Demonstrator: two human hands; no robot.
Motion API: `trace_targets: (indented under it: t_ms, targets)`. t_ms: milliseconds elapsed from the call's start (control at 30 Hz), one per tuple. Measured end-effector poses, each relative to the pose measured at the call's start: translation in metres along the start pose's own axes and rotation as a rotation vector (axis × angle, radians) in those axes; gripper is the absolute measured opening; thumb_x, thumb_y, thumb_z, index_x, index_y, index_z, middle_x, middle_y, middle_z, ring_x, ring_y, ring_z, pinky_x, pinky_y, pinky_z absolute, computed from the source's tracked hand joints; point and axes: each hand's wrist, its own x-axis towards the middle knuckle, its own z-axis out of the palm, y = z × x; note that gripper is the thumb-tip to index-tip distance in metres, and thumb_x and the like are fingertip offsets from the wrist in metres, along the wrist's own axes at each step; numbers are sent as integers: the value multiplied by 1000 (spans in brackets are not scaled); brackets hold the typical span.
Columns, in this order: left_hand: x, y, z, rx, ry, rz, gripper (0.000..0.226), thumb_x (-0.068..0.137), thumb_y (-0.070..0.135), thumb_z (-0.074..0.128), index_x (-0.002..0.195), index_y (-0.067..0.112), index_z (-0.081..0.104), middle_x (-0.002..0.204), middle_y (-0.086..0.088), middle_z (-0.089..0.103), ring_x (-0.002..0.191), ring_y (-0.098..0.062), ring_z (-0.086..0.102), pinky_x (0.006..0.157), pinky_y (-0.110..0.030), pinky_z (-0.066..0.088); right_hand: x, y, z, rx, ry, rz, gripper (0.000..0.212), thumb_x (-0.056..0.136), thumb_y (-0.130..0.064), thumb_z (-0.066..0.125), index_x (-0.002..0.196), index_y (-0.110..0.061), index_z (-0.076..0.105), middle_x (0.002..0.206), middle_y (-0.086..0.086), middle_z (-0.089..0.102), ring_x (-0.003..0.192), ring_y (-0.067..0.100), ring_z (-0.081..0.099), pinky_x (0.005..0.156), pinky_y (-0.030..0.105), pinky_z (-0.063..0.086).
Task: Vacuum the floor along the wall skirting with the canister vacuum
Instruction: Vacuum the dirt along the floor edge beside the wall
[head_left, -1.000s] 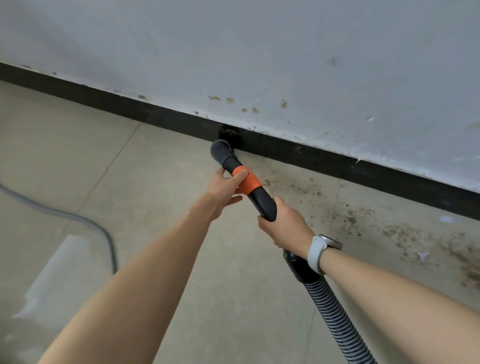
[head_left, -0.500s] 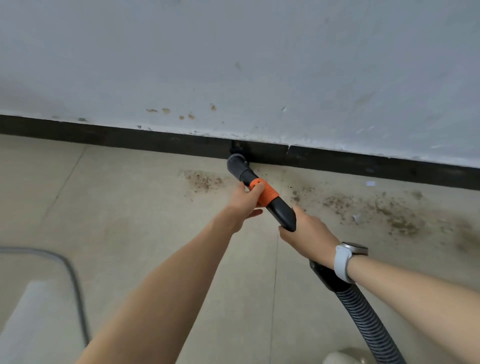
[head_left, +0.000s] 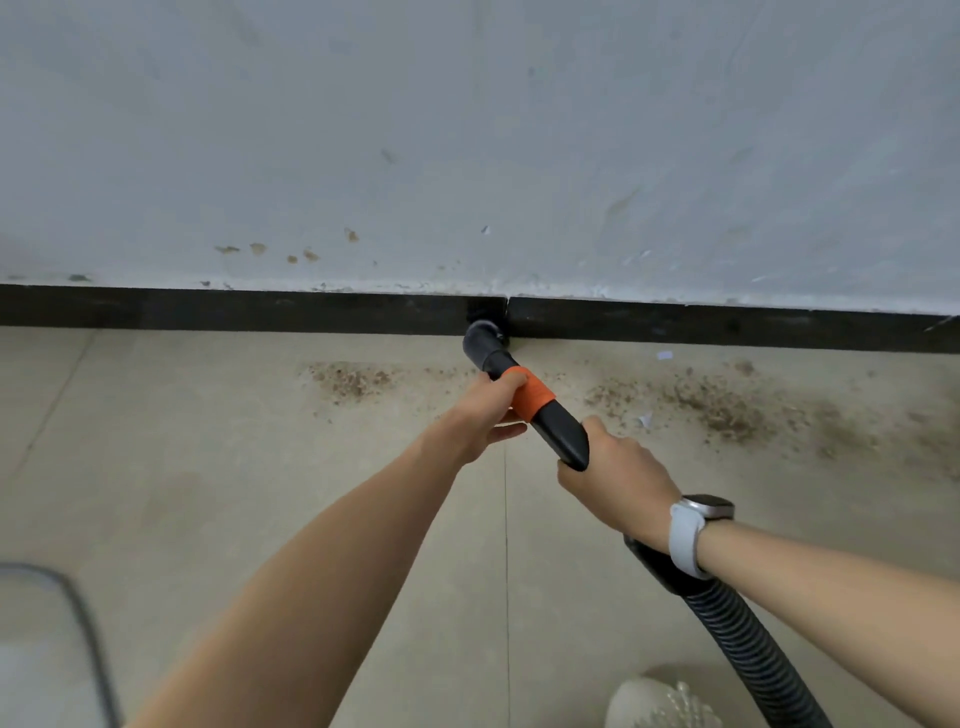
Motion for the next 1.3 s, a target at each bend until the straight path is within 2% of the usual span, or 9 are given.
trace_targets:
  t_ms: [100, 167, 367, 500, 567, 700, 933, 1167, 1300]
  targets:
    - [-7, -1, -21, -13, 98, 57, 35, 94, 30, 55, 123, 15, 41, 120, -8, 53, 107, -24, 58, 74, -29, 53, 4, -18, -4, 41, -66, -84, 14, 88, -26, 48, 96, -19, 39, 69, 1, 54, 55, 18, 49, 49, 29, 35]
    - [-13, 0, -42, -69, 198, 120, 35, 93, 28, 57, 121, 15, 42, 118, -9, 54, 108, -25, 58, 73, -29, 55, 12, -37, -3, 66, -100, -164, 14, 87, -26, 50, 96, -19, 41, 70, 1, 54, 55, 18, 48, 49, 28, 32]
    - [-27, 11, -130, -194, 507, 219, 34, 93, 20, 53, 124, 13, 43, 108, -7, 56, 91, -18, 59, 64, -27, 54, 38, -126, 25, 167, -200, -357, 14, 83, -24, 53, 86, -22, 39, 68, 2, 54, 55, 20, 49, 50, 28, 32]
    - [-30, -1, -181, -222, 597, 159, 33, 94, 21, 49, 125, 12, 44, 107, -8, 57, 86, -17, 59, 59, -26, 51, 41, -171, 53, 208, -317, -389, 20, 81, -25, 54, 95, -20, 41, 76, 5, 60, 58, 25, 58, 55, 34, 46]
    - [-29, -12, -193, -212, 605, 117, 35, 94, 21, 48, 128, 10, 43, 115, -12, 57, 88, -19, 60, 61, -27, 50, 42, -179, 66, 192, -364, -385, 24, 81, -25, 54, 99, -17, 41, 79, 7, 61, 57, 27, 59, 55, 35, 49]
    - [-27, -22, -195, -216, 593, 130, 37, 96, 22, 46, 131, 12, 41, 114, -10, 55, 84, -16, 60, 61, -28, 50, 45, -177, 76, 218, -407, -368, 21, 84, -24, 53, 97, -17, 39, 78, 7, 58, 54, 26, 58, 52, 32, 48]
    - [-20, -21, -168, -177, 445, 150, 41, 99, 26, 41, 138, 18, 31, 115, -8, 51, 83, -16, 58, 67, -31, 51, 46, -153, 70, 233, -369, -309, 21, 86, -26, 52, 96, -15, 37, 79, 6, 57, 55, 27, 59, 54, 34, 50]
    - [-16, -24, -133, -120, 385, 159, 36, 100, 27, 36, 134, 17, 28, 119, -10, 48, 85, -17, 57, 63, -29, 51, 39, -119, 60, 244, -351, -248, 21, 88, -28, 53, 97, -15, 37, 78, 4, 55, 53, 23, 56, 48, 27, 44]
    - [-19, -26, -113, -102, 321, 145, 33, 101, 26, 36, 132, 18, 27, 119, -7, 46, 87, -14, 56, 67, -30, 51, 30, -96, 54, 257, -344, -221, 25, 90, -34, 53, 96, -15, 38, 78, 4, 56, 54, 23, 57, 52, 31, 47]
